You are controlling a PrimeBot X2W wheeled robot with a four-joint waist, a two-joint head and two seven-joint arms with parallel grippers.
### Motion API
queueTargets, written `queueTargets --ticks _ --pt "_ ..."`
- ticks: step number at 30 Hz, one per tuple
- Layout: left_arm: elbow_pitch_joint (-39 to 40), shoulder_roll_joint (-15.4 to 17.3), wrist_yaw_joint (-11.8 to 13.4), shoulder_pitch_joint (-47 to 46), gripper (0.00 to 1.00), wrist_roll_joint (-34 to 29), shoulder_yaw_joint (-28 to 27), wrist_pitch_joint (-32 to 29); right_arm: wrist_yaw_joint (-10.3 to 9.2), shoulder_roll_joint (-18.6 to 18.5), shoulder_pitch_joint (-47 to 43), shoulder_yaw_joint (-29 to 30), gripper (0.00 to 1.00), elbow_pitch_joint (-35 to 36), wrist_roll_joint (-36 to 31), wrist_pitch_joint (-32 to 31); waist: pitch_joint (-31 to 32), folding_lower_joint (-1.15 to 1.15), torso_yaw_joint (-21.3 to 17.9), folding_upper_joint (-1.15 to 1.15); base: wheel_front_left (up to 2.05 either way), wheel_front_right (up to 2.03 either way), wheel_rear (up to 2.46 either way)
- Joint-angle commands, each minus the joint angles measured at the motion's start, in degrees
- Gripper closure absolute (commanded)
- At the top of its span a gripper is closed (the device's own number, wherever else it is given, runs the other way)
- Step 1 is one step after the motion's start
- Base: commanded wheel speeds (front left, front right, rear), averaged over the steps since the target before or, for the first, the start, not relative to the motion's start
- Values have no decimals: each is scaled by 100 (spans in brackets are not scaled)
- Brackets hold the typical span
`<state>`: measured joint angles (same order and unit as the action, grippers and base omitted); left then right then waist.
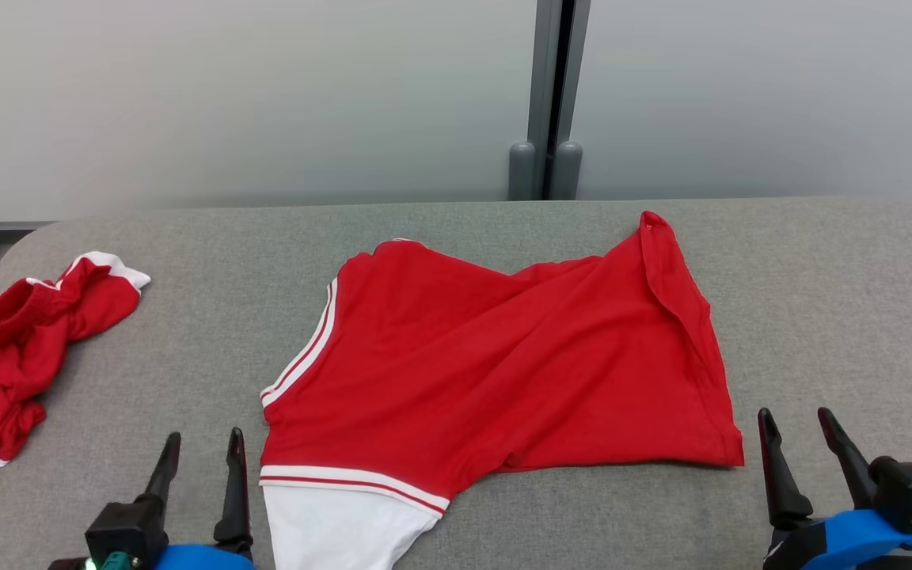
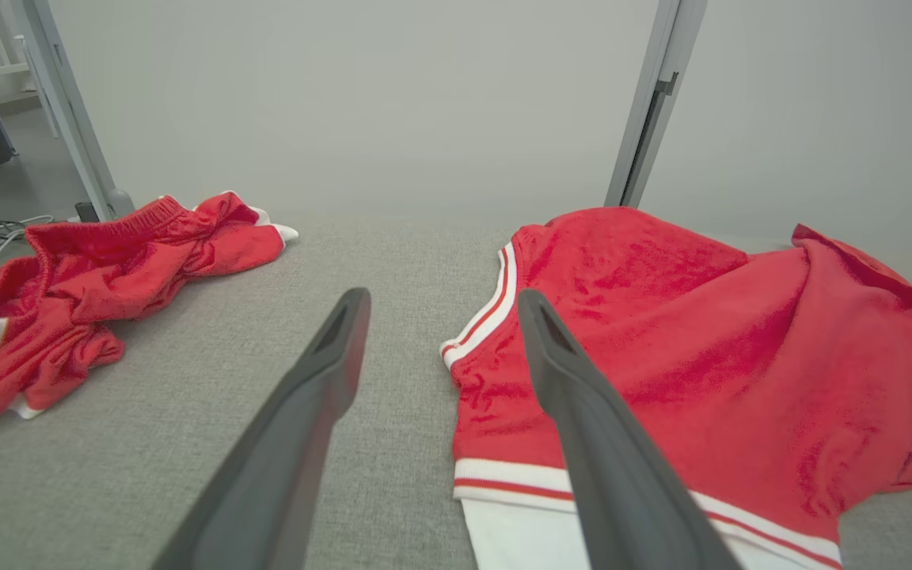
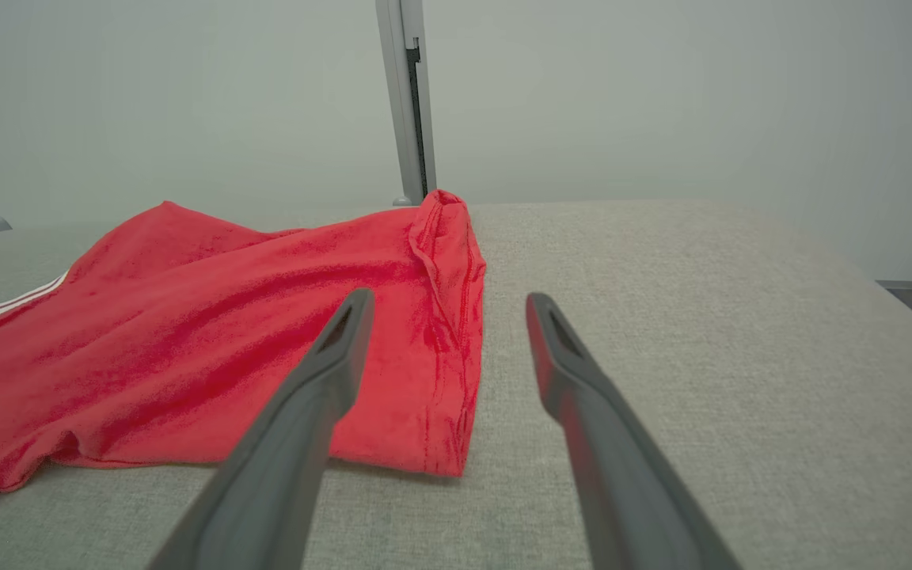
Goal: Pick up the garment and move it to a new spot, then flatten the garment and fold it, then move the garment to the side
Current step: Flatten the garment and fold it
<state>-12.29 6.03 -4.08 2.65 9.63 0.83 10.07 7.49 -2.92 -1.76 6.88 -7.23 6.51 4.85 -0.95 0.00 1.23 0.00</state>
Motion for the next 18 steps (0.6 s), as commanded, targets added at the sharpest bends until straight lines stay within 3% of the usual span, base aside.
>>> queueTargets --ticks 1,18 --pt "-83 -14 -41 99 0 47 63 -56 1 4 -25 28 0 -137 0 20 -25 0 15 0 0 0 0" --pt "-667 -86 -276 663 0 395 825 -458 1 0 540 186 0 -1812 -118 555 -260 0 168 0 0 0 0"
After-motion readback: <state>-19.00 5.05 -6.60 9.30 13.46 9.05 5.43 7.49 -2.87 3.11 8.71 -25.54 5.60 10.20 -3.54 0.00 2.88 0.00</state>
